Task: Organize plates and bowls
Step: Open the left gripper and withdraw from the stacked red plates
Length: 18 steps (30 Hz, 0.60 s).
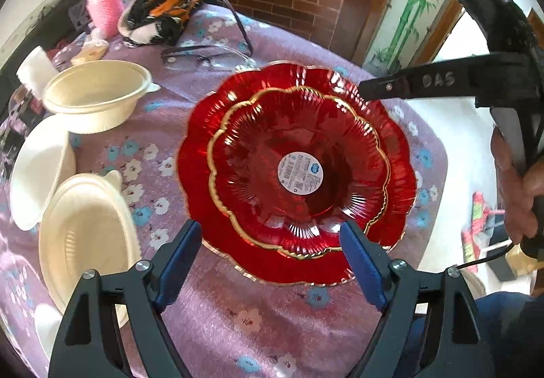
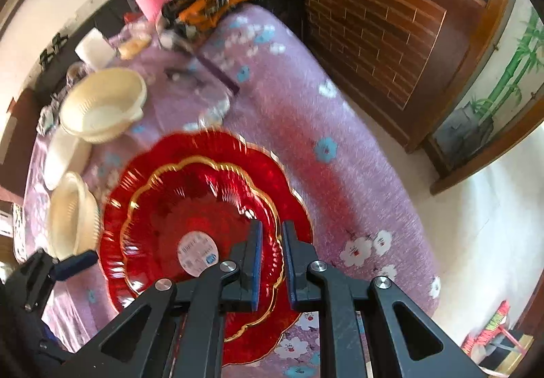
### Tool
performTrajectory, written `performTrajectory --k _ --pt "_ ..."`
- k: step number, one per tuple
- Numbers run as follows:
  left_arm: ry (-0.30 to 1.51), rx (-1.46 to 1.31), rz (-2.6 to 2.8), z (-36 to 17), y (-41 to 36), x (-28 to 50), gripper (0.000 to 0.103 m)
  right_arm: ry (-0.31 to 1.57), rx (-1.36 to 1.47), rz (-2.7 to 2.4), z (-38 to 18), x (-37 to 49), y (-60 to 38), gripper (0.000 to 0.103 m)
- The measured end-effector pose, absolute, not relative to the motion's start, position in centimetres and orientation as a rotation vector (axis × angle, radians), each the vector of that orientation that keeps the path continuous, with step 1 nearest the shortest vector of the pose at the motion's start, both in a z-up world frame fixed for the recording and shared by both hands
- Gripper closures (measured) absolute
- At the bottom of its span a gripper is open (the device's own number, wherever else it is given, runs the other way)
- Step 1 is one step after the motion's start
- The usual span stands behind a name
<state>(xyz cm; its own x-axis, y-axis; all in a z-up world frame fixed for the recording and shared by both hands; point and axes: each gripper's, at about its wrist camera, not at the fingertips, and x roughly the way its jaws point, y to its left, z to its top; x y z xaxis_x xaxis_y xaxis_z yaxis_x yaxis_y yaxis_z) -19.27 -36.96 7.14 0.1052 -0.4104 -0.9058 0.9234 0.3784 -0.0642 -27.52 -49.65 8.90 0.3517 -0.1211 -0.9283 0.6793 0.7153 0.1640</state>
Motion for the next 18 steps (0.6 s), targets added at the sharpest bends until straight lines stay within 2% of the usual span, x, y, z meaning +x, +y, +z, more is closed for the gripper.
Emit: performTrajectory --k 4,8,18 --pt "0.999 0.583 -1.044 8.2 -35.1 -18.7 0.021 1.034 0.622 -0.532 10.9 -27.5 -48.8 0.089" --pt "0.961 0.528 -1.000 9.6 -32.5 -18.2 0.021 1.021 0.622 -0.458 11.7 -26.3 -46.3 0.080" --pt "0.923 0.396 -0.903 12.1 -25.2 -16.4 0.021 1.050 0.602 -0.285 11.9 -22.6 -39.0 0.080"
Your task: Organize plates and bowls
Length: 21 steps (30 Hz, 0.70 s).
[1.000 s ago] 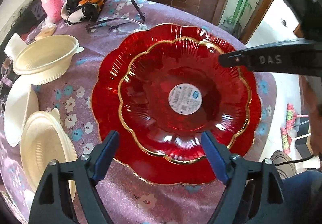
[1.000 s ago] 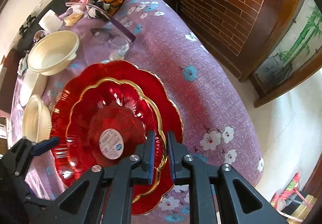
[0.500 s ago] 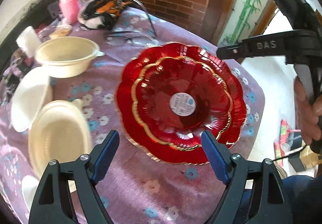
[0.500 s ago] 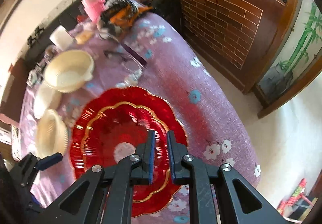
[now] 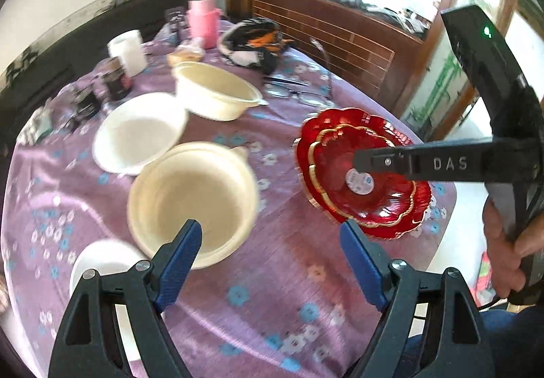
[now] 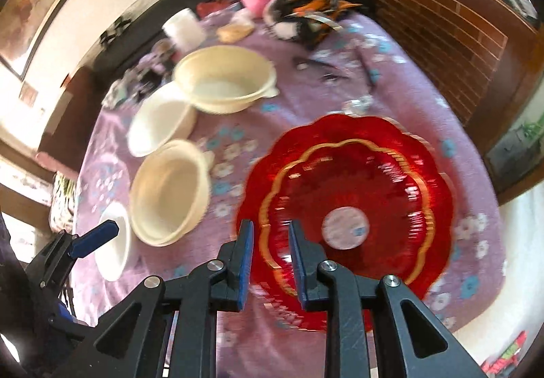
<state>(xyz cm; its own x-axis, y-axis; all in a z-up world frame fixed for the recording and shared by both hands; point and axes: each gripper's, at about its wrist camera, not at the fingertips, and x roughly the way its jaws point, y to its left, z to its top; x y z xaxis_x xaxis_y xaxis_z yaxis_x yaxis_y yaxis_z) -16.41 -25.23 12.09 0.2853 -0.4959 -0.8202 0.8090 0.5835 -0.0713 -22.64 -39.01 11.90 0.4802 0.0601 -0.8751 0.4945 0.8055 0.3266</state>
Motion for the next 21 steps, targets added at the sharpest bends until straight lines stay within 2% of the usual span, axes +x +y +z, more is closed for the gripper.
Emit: performTrajectory --k 21 --pt "0.983 0.193 -0.581 11.5 -8.3 -12.1 0.020 1.171 0.461 -0.036 10.3 -15.8 -25.2 0.080"
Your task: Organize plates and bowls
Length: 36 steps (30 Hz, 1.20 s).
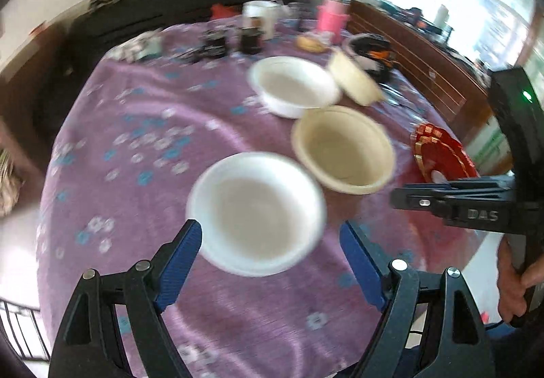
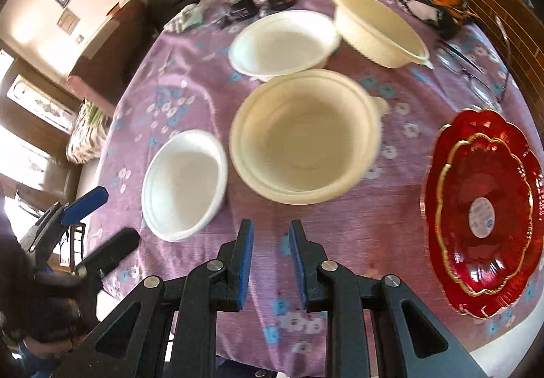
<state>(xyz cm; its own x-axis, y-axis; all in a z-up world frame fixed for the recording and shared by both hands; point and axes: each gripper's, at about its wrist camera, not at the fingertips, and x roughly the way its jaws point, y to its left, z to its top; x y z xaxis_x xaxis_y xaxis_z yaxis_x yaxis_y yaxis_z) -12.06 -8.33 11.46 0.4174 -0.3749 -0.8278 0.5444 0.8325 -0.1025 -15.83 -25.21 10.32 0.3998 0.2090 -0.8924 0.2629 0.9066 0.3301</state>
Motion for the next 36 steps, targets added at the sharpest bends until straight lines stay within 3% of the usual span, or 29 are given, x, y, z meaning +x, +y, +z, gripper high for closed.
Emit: performTrajectory --k 13,18,24,32,34,35,36 --pt "1.076 0.168 -0.445 8.3 -1.9 -8.5 0.020 1.190 0.493 -0.011 8.5 -14.1 -21.7 0.078" --pt "1.078 0.181 -0.477 8.1 -2.2 -7.1 0.020 1.173 0.500 -0.022 8.4 -13.6 -20.9 0.066" --pt "1.083 0.212 -0.522 7.2 -3.4 -5.1 0.022 1.155 0.523 -0.057 7.9 -13.2 -21.1 0.063" --pt "1.131 0.262 -0.588 5.0 -5.4 -3.5 0.050 1.188 0.538 -0.059 6.2 -11.7 -20.6 0.063" --pt "1.146 0.268 -0.609 4.5 -5.9 -3.4 0.064 1.205 0.522 -0.058 5.7 -11.2 -20.1 0.063" --pt "1.156 0.271 -0.625 4.2 -6.1 -3.5 0.067 1.213 0.516 -0.062 5.4 -11.0 -20.0 0.067" --pt "1.161 0.270 -0.638 4.0 -6.3 -3.6 0.072 1.223 0.518 -0.055 5.1 -10.8 -19.8 0.080"
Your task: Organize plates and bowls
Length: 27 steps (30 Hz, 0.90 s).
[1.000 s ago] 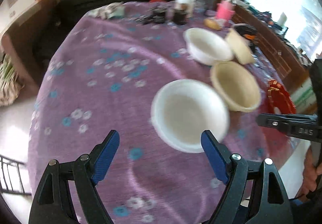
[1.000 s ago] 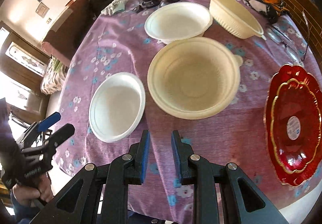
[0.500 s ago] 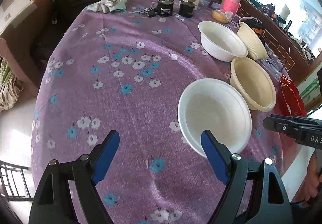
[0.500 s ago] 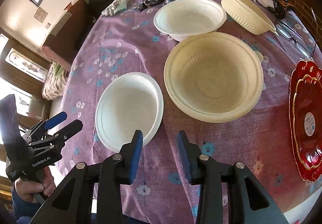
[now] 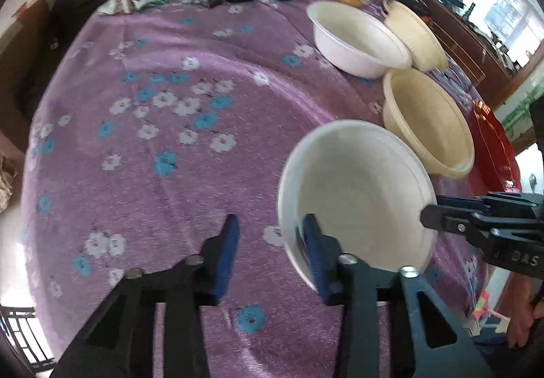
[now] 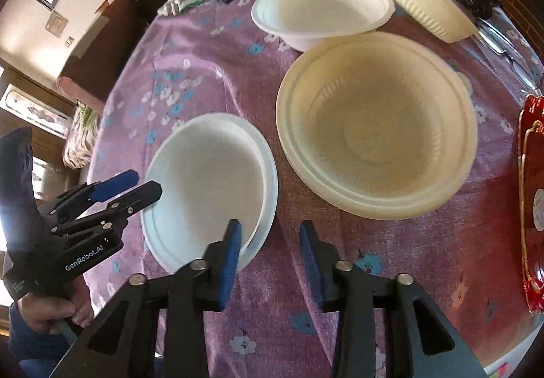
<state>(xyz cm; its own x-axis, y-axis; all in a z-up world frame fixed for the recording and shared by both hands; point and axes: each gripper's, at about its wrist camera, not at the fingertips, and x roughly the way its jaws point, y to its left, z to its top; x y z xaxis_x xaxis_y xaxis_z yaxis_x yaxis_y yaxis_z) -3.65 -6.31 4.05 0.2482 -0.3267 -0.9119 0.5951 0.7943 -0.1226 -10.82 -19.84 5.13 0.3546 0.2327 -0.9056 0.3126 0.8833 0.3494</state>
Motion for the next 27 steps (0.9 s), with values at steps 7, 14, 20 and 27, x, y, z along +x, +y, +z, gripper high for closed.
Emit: performTrajectory --k 7,14,20,27 --pt "1.124 0.306 -0.663 4.7 -7.1 -5.0 0.084 1.211 0.479 -0.044 5.7 -10.5 -19.3 0.089" --pt "1.051 0.329 -0.599 6.2 -6.5 -6.3 0.084 1.198 0.454 0.005 6.4 -10.8 -18.8 0.089" --pt "1.006 0.350 -0.555 7.1 -6.3 -7.7 0.084 1.187 0.435 0.039 7.0 -11.2 -18.4 0.089" --pt "0.967 0.361 -0.537 8.3 -7.0 -8.8 0.084 1.167 0.412 0.057 8.1 -12.0 -18.7 0.089"
